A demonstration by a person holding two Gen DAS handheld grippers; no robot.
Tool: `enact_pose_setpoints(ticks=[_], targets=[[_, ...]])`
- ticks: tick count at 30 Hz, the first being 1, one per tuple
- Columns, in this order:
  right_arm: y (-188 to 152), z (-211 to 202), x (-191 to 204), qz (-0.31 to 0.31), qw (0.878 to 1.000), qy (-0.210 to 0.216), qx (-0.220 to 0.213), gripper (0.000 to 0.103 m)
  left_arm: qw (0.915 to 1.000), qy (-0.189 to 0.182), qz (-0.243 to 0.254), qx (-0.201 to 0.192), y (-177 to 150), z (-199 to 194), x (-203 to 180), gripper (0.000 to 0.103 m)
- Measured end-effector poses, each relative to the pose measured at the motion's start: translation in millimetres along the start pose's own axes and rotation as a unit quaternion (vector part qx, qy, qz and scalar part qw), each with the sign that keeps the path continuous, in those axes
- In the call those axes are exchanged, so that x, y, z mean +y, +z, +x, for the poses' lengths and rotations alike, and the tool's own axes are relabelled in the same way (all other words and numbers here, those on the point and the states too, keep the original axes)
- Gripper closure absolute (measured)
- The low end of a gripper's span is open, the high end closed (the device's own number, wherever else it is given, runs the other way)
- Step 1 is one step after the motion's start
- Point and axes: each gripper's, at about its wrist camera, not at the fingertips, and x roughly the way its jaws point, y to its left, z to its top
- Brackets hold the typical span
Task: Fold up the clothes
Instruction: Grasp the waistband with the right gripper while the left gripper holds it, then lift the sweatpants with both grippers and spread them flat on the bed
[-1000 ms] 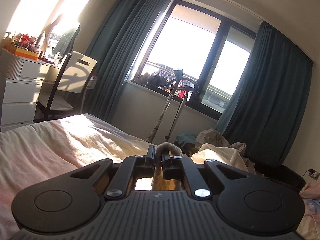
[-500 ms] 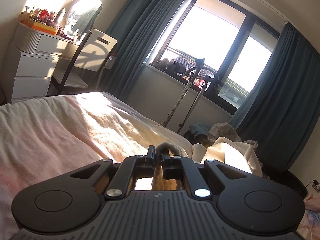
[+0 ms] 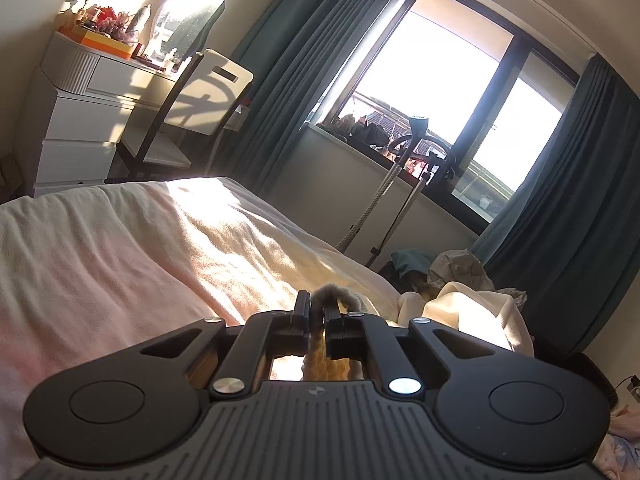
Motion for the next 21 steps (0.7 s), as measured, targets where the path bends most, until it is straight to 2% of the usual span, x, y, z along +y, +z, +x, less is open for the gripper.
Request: enact_pose_setpoints(ticks=[2, 5, 10, 13, 16, 18, 21], targets=[[3.4, 2.9, 0.3, -0.002, 1.0, 0.002, -0.008, 0.067, 1.0, 0.004, 0.008, -0.002, -2.0, 1.3, -1.0, 0.095], [6.2, -6.2, 2.6, -0.017, 0.999, -0.001, -0.04, 0.075, 0.9999, 0.01, 0.011, -0.003, -4.1, 4.6, -0.4, 0.095], [19.1, -58.7, -11.0, 0.007, 0.996, -0.036, -0.081, 0.092, 0.9999, 0.014, 0.01, -0.001, -5.1, 4.1, -0.9, 0.095], [22.1, -109.3, -25.1, 0.011, 0.993, -0.067, -0.099, 0.095, 0.9999, 0.01, 0.013, 0.004, -6.5, -1.0, -3.0, 0.095], [18.5, -141.9, -39.6, 0.017, 0.99, -0.095, -0.098, 0.095, 0.9996, -0.001, 0.026, 0.012, -10.7, -6.8, -6.9, 0.095], [13.8, -157.4, -49.6, 0.036, 0.989, -0.109, -0.095, 0.094, 0.9982, -0.012, 0.058, 0.01, -18.9, -13.7, -17.0, 0.095], [4.2, -158.5, -55.0, 0.043, 0.988, -0.125, -0.076, 0.094, 0.9931, -0.012, 0.116, 0.009, -35.4, -20.5, -32.0, 0.095]])
